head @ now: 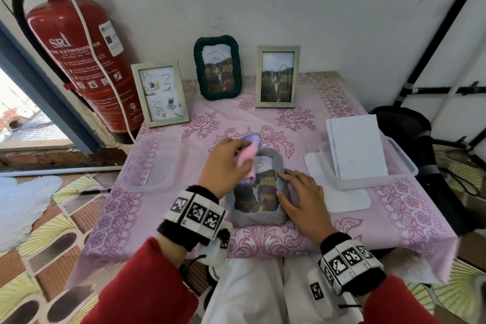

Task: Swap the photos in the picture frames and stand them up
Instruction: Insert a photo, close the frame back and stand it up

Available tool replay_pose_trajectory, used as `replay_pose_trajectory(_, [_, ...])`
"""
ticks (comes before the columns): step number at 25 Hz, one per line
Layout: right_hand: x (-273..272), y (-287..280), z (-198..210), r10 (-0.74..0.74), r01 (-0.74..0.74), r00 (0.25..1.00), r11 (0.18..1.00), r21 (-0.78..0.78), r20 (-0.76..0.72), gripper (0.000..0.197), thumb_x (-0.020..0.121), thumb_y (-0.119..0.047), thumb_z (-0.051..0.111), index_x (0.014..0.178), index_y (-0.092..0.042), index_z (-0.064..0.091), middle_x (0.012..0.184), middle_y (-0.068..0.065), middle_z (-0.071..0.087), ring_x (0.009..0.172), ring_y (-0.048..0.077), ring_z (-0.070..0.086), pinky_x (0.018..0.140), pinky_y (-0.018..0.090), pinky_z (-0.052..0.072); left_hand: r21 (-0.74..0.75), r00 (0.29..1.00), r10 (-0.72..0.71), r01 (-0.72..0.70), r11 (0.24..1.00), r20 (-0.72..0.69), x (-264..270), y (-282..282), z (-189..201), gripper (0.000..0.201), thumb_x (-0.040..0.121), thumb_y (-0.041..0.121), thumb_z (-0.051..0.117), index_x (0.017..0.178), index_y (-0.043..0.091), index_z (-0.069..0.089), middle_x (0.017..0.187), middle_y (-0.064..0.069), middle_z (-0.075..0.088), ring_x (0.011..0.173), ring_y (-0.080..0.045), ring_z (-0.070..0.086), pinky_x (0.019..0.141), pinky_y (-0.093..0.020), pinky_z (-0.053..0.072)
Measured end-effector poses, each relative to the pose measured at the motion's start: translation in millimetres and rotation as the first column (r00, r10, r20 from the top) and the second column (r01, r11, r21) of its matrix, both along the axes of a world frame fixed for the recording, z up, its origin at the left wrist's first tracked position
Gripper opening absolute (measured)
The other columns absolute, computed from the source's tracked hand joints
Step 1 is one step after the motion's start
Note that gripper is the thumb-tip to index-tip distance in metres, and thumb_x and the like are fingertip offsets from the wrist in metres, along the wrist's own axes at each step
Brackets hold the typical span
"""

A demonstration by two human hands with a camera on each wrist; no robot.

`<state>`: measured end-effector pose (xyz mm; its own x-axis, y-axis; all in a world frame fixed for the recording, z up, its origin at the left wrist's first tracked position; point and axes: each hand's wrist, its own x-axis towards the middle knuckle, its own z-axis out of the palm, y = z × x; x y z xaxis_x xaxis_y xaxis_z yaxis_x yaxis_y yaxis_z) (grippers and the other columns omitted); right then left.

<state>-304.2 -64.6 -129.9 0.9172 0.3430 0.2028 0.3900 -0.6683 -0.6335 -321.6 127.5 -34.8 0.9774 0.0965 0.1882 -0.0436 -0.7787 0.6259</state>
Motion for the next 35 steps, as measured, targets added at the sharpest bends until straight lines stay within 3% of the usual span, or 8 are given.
replay_pose_trajectory(3, [0.8,-0.7,-0.2,0.006,-0.007,1.0,1.0,-0.015,-0.012,0.046,0.087,-0.028,0.061,0.132,-0.026,0.05,0.136,-0.006,0.047,0.128,0.014,0.037,0.092,0.022,0.021,0.062,0.979,-0.106,0.118,0.991,-0.174,3.6,-14.7,-18.9,0.037,0.095,0.025,0.05,0.125,0.003,0.055,0.125,-0.016,0.053,0.117,-0.029,0.049,0.102,-0.038,0.037])
replay_pose_trajectory(7, [1.3,-0.1,0.4,0.008,-0.008,1.0,1.0,-0.003,-0.022,0.043,0.091,-0.023,0.055,0.133,-0.027,0.05,0.137,-0.005,0.047,0.128,0.014,0.037,0.093,0.022,0.022,0.279,0.905,-0.142,0.268,0.922,-0.401,-0.9,-14.6,-40.9,0.048,0.1,0.029,0.036,0.146,0.019,0.029,0.157,0.0,0.016,0.146,-0.024,0.004,0.113,-0.037,0.016])
replay_pose_trajectory(13, [-1.5,-0.5,8.9,0.016,-0.012,0.997,0.999,0.044,-0.076,0.04,0.096,-0.009,0.042,0.132,-0.024,0.052,0.136,-0.003,0.048,0.128,0.013,0.036,0.097,0.022,0.022,0.048,0.896,-0.257,0.293,0.955,-0.362,-10.0,-1.1,-43.2,0.069,0.095,0.033,0.049,0.149,0.02,0.009,0.157,-0.003,-0.002,0.146,-0.02,-0.005,0.119,-0.032,0.009])
replay_pose_trajectory(16, [2.9,-3.0,27.8,0.061,-0.028,0.969,0.99,0.141,-0.24,0.037,0.096,-0.006,0.041,0.129,-0.016,0.054,0.134,0.003,0.05,0.129,0.017,0.039,0.109,0.029,0.026,0.114,0.917,-0.195,0.248,0.962,-0.349,-8.9,16.4,-37.0,0.096,0.082,0.046,0.064,0.15,0.014,0.004,0.158,-0.006,-0.004,0.146,-0.019,-0.005,0.12,-0.034,0.009])
replay_pose_trajectory(19, [11.3,-3.6,60.9,0.135,-0.072,0.926,0.98,0.185,-0.352,0.035,0.095,-0.009,0.046,0.129,-0.009,0.053,0.132,0.008,0.053,0.123,0.017,0.046,0.099,0.016,0.031,0.203,0.84,-0.156,0.299,0.932,-0.52,-6.8,38.2,-34.1,0.121,0.069,0.056,0.072,0.149,0.014,-0.008,0.157,-0.006,-0.015,0.145,-0.021,-0.014,0.12,-0.039,0.003])
replay_pose_trajectory(23, [19.9,21.9,87.8,0.305,-0.321,0.942,0.941,-0.105,-0.142,0.038,0.09,-0.022,0.056,0.128,-0.014,0.053,0.13,0.005,0.053,0.124,0.019,0.043,0.102,0.025,0.03,0.233,0.784,-0.174,0.376,0.897,-0.595,-4.5,45.4,-40.5,0.131,0.063,0.06,0.074,0.148,0.013,-0.014,0.157,-0.005,-0.017,0.146,-0.018,-0.011,0.12,-0.039,0.004])
replay_pose_trajectory(27, [34.1,55.7,78.0,0.438,-0.477,0.876,0.725,-0.496,-0.202,0.06,0.083,-0.043,0.061,0.136,-0.02,0.044,0.139,0.004,0.043,0.13,0.022,0.036,0.111,0.036,0.026,0.27,0.816,-0.168,0.366,0.891,-0.553,-6.6,50.6,-44.9,0.131,0.06,0.066,0.072,0.149,0.017,-0.01,0.158,0.0,-0.01,0.146,-0.012,-0.001,0.119,-0.031,0.01])
replay_pose_trajectory(35, [58.1,74.3,69.6,0.469,-0.457,0.871,0.663,-0.592,-0.147,0.03,0.093,-0.031,0.049,0.114,-0.012,0.058,0.119,0.008,0.051,0.111,0.027,0.044,0.097,0.035,0.031,0.269,0.833,-0.17,0.353,0.896,-0.526,-6.2,54.8,-45.7,0.13,0.055,0.074,0.069,0.149,0.027,-0.007,0.158,0.004,-0.006,0.145,-0.011,0.014,0.117,-0.029,0.016])
